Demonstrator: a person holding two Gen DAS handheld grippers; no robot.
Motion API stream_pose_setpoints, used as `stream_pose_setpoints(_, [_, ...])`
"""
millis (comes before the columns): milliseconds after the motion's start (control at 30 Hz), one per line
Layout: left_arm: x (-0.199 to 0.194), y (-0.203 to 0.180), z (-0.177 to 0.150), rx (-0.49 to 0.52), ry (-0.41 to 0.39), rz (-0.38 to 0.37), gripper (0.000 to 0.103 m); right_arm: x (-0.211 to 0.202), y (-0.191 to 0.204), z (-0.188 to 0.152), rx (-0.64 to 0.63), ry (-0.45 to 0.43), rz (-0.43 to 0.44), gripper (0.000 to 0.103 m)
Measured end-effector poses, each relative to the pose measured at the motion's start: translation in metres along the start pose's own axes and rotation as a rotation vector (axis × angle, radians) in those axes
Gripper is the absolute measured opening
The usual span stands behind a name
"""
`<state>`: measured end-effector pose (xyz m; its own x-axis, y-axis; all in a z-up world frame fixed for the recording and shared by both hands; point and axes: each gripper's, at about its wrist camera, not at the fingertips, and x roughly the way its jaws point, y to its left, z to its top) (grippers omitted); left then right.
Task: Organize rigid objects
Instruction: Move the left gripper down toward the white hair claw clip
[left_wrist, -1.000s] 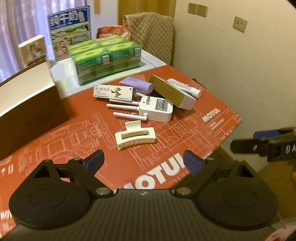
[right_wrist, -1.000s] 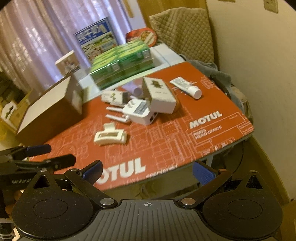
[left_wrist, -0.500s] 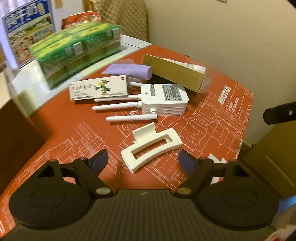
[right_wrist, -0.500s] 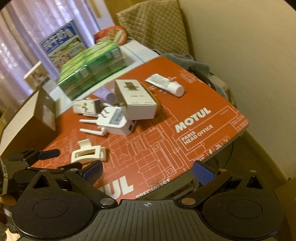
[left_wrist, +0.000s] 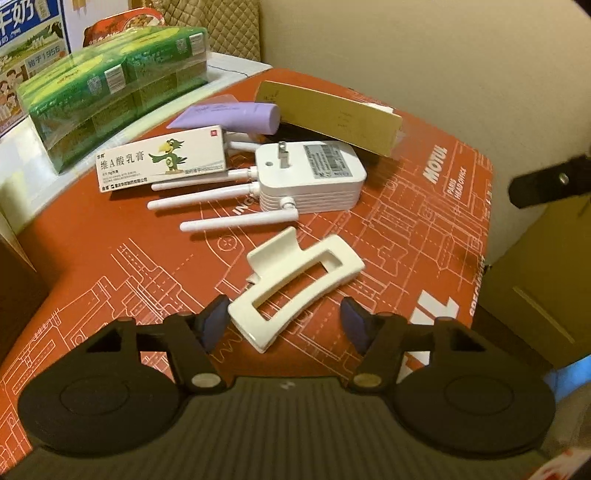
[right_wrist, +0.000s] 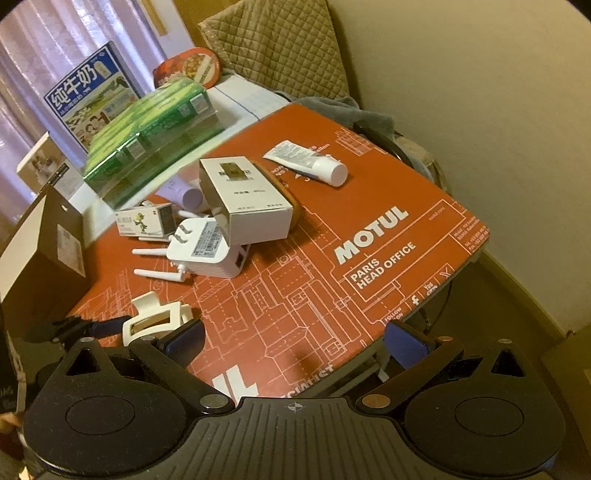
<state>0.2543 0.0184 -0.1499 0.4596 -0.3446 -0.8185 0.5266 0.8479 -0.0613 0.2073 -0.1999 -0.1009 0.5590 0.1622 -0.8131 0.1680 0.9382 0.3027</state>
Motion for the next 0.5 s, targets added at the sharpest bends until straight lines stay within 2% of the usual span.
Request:
stream_pose_setpoints(200, [-0.006,-0.011,-0.007,0.014,0.024,-0.067,0.059,0.004,-0.001,0.003,0.023,0.011,-0.013,0.101])
stream_pose_setpoints(367, [-0.009,-0.009,0.0,0.006,0.005,-0.007,0.057,0.006,-0.001,0.005,0.0,0.016,-0.016,0.101])
stream_pose_setpoints(500, [-0.003,-0.014,0.014,0.064,-0.012,0.031,0.058,0.008,-0.006,0.009,-0.007,0.026,-0.011,0.101])
